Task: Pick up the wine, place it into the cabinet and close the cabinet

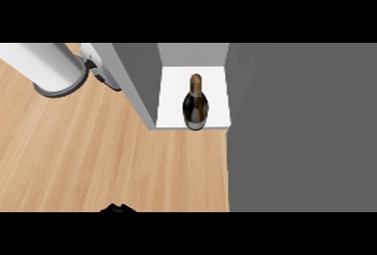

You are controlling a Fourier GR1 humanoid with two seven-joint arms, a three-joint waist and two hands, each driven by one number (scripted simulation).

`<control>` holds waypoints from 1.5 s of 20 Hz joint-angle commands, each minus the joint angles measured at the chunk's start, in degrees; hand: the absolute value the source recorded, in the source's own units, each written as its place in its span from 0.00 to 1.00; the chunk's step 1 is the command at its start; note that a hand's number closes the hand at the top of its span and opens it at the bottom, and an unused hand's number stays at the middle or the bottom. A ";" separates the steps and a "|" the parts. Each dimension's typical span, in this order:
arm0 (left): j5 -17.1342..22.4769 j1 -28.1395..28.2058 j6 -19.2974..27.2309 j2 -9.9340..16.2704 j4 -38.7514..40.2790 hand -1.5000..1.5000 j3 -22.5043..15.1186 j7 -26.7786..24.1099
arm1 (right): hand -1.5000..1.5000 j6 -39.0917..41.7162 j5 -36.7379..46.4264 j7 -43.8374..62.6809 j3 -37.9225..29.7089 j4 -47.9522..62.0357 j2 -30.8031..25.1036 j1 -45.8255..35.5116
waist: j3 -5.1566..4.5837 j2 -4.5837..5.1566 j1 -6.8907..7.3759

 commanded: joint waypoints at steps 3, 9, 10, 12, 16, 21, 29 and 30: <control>5.91 6.38 -6.27 4.21 -2.98 1.00 7.04 -7.39 | 1.00 0.46 -0.12 2.32 10.40 -6.43 1.86 1.81 | -0.12 -0.21 0.89; 12.20 11.19 -11.93 8.11 -5.27 1.00 14.23 -10.74 | 1.00 3.80 6.29 2.05 18.56 -9.24 2.69 -0.76 | -0.28 -0.82 1.02; 12.68 12.23 -12.29 8.95 -6.20 1.00 14.72 -10.99 | 1.00 2.63 7.66 3.08 21.18 -10.85 3.89 -0.99 | -0.26 -1.13 1.08; 14.00 14.08 -14.69 8.68 -5.59 1.00 15.02 -13.13 | 1.00 0.70 8.73 4.09 24.29 -10.40 5.92 -2.80 | -0.42 -1.32 1.22; 18.60 16.01 -17.47 9.65 -4.50 1.00 21.40 -14.24 | 1.00 -0.55 10.83 6.32 29.84 -10.26 7.79 -4.24 | -0.55 -1.71 0.21; 22.45 19.05 -23.01 11.09 -3.91 1.00 24.59 -16.73 | 1.00 -4.32 15.01 9.07 35.72 -6.15 12.78 -8.71 | -0.65 -1.94 1.07; 28.53 22.62 -32.19 11.86 -0.68 1.00 31.40 -21.69 | 1.00 -11.91 22.68 12.50 44.36 -0.65 20.41 -15.09 | -0.63 -1.63 2.86; 28.84 22.85 -33.76 12.14 0.77 1.00 32.32 -22.78 | 1.00 -12.64 22.76 11.57 44.71 0.92 20.42 -15.92 | -0.58 -1.34 3.23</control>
